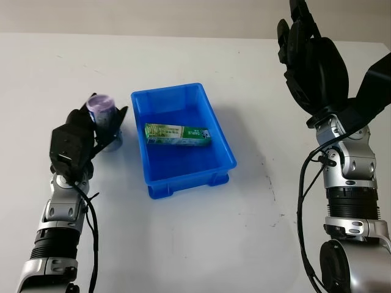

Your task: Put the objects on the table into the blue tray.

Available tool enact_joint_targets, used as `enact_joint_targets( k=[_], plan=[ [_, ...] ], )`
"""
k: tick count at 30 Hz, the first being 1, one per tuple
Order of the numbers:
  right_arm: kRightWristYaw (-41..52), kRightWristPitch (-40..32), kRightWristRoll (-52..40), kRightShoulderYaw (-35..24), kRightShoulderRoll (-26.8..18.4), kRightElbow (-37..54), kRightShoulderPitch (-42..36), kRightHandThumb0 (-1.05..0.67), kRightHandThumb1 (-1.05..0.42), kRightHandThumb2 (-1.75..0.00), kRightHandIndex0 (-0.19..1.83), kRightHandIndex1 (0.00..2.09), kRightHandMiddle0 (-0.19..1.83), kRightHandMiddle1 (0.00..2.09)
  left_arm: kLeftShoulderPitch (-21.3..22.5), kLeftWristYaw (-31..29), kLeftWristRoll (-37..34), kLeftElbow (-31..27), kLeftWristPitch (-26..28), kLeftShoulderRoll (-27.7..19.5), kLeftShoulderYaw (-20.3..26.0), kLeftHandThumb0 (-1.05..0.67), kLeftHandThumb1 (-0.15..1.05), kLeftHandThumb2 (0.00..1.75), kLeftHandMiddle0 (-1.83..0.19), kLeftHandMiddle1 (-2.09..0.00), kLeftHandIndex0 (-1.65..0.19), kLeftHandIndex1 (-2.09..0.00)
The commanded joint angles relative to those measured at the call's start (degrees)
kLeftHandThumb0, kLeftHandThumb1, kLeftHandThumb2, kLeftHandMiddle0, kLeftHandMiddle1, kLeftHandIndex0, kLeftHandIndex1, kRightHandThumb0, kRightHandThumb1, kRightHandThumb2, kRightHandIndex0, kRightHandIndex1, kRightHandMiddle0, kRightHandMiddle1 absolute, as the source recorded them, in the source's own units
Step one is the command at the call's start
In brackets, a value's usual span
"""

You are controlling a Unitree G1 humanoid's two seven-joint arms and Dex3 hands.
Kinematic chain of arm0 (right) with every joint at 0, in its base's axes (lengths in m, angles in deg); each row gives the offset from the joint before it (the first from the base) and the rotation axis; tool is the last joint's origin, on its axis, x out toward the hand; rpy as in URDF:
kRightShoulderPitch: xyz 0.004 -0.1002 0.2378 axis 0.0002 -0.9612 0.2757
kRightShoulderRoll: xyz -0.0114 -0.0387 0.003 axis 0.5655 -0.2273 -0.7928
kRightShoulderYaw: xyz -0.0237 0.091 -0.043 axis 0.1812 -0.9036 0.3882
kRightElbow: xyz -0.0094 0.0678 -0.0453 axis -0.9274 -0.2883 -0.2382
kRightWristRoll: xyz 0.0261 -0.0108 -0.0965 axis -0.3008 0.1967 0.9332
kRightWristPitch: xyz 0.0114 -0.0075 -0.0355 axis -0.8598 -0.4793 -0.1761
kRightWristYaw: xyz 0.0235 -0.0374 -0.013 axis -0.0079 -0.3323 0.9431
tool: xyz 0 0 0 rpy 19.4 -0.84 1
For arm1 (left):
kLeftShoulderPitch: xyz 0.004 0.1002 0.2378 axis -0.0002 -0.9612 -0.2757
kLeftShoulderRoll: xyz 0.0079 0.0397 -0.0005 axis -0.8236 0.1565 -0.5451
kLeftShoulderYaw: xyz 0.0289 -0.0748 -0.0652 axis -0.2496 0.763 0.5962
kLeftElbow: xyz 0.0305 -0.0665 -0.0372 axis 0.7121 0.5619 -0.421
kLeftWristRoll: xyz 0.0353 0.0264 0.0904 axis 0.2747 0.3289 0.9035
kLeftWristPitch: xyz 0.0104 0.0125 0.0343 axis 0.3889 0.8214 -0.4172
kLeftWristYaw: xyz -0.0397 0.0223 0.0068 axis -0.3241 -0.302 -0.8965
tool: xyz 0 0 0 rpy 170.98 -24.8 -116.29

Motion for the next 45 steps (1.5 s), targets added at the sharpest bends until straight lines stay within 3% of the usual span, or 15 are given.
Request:
enact_joint_targets(
  k=[1,9,15,16,17,20,23,29,37,40,45],
  plan=[
    [0.00,0.51,-0.22,-0.54,-0.24,-0.18,-0.48,-0.71,-1.05,-0.66,-0.19,0.00,-0.19,0.00,1.71,-0.21,-1.11,-2.85,-1.28,-0.91,1.12,-0.38,1.05,0.55,-1.30,-2.09,-1.00,-2.09],
    [-0.26,0.36,-0.31,-0.53,0.07,-0.29,-0.43,-0.68,-1.05,-0.68,-0.19,0.00,-0.19,0.00,3.05,-3.10,-2.30,-15.28,2.67,-3.58,1.23,-0.38,1.05,0.55,-1.21,-2.09,-0.94,-2.09],
    [-0.27,-0.43,-0.34,-0.04,0.47,-0.45,-0.35,-0.69,-1.05,-0.67,-0.19,0.00,-0.19,0.00,8.70,-6.34,-5.63,-23.01,13.18,-4.23,0.54,-0.37,1.05,0.51,-1.22,-2.09,-0.91,-2.09],
    [-0.16,-0.47,-0.26,0.08,0.45,-0.55,-0.35,-0.69,-1.05,-0.67,-0.19,0.00,-0.19,0.00,9.66,-6.92,-5.85,-24.11,14.95,-4.23,0.07,-0.36,1.05,0.50,-1.20,-2.09,-0.71,-2.09],
    [0.01,-0.40,-0.16,0.22,0.42,-0.68,-0.36,-0.70,-1.05,-0.67,-0.19,0.00,-0.19,0.00,10.61,-7.88,-7.09,-25.21,16.76,-3.85,-0.14,-0.36,1.05,0.50,-1.17,-2.09,-0.63,-2.09],
    [0.40,-0.14,0.09,0.57,0.44,-1.43,-0.16,-0.69,-1.05,-0.68,-0.19,0.00,-0.19,0.00,13.17,-9.70,-7.04,-27.72,20.40,-3.72,-2.66,-0.37,1.05,0.49,-1.12,-2.09,-0.65,-2.09],
    [0.11,-0.50,0.20,1.01,0.75,-1.28,-0.02,-0.70,-1.05,-0.69,-0.19,0.00,-0.19,0.00,15.08,-10.73,-4.64,-28.94,21.83,-3.53,-6.40,-0.39,1.05,0.48,-1.15,-2.09,-0.79,-2.09],
    [-0.07,-0.26,0.34,1.49,1.06,-0.88,-0.01,-0.70,-1.05,-0.69,-0.19,0.00,-0.19,0.00,15.66,-14.35,-0.60,-28.81,21.06,-2.44,-13.61,-0.43,1.05,0.48,-1.04,-2.09,-0.83,-2.09],
    [-0.21,-0.41,0.26,1.39,0.78,-0.14,-0.58,-0.70,-1.05,-0.68,-0.19,0.00,-0.19,0.00,13.14,-17.93,4.31,-26.64,18.75,-0.86,-20.59,-0.37,1.05,0.54,-1.08,-2.09,-0.69,-2.09],
    [-0.47,-0.69,0.48,1.38,0.62,0.04,-0.54,-0.69,-1.05,-0.69,-0.19,0.00,-0.19,0.00,12.26,-20.11,6.33,-27.30,22.89,-1.07,-23.12,-0.35,1.05,0.54,-0.92,-2.09,-0.34,-2.09],
    [-0.67,-0.70,0.63,1.38,0.56,0.19,-0.60,-0.67,-1.05,-0.70,-0.19,0.00,-0.19,0.00,11.06,-22.68,11.12,-29.77,28.99,-2.36,-26.58,-0.35,1.05,0.54,-1.16,-2.09,-0.44,-2.09]
  ],
)
